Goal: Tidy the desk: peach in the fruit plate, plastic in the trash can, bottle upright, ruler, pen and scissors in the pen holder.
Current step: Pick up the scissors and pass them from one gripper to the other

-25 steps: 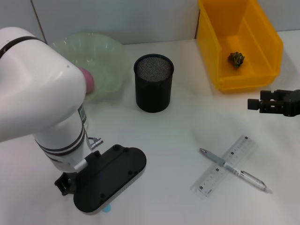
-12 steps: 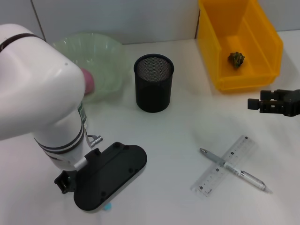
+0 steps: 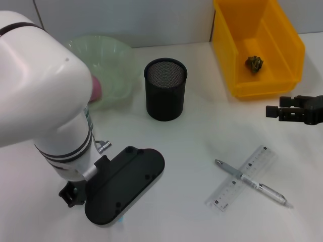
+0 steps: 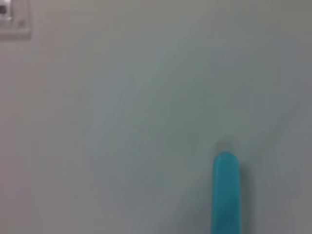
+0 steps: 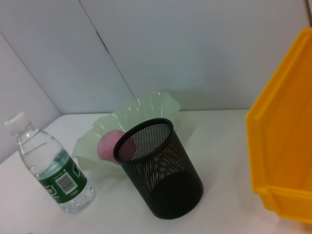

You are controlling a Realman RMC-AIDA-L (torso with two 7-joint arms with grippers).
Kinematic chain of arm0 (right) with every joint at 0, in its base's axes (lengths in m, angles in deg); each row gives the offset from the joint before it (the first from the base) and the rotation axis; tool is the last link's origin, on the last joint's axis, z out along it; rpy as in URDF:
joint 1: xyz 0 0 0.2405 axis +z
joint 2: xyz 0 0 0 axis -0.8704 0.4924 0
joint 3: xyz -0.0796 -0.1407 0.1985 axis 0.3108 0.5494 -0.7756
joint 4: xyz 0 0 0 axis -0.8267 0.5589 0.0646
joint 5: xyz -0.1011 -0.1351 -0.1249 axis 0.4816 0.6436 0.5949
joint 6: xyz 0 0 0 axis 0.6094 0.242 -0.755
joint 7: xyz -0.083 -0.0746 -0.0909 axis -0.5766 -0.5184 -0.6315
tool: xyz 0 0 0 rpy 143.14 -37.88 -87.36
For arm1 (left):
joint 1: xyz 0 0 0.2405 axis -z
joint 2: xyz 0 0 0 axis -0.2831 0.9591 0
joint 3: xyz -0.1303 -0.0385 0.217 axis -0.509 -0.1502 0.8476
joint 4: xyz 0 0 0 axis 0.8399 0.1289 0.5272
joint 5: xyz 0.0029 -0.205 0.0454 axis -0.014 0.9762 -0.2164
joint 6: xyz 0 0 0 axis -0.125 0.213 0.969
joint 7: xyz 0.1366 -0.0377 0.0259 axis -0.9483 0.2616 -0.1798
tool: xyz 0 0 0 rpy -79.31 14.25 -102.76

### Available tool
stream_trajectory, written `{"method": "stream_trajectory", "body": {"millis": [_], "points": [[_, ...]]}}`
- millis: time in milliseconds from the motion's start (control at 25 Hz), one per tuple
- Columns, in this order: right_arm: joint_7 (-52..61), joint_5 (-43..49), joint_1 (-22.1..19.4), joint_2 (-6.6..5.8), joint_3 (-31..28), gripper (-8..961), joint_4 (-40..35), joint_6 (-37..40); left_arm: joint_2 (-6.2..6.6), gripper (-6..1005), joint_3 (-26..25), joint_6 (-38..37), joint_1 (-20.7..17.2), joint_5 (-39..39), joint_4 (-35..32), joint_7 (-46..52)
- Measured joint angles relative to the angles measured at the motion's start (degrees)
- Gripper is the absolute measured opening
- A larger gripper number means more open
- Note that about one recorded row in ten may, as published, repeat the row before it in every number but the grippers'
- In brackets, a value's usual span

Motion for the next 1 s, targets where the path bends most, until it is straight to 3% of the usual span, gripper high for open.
{"method": "stream_trajectory", "body": {"millis": [280, 640, 1000], "points": [[-1.2, 0.1, 0.0, 0.18, -0.1, 819, 0.4, 0.0, 0.0, 245, -0.6, 0.2, -1.4, -1.0, -4.3, 2.7], [-1.4, 0.1, -0.6, 0.17, -0.1, 819, 0.5, 0.0, 0.0, 246, -4.5, -0.1, -5.3, 3.7, -12.0, 3.4], [-1.4, 0.1, -0.2, 0.18, -0.1, 819, 0.5, 0.0, 0.22, 248, -18.7, 0.6, -6.3, 19.6, -12.3, 4.6]]}}
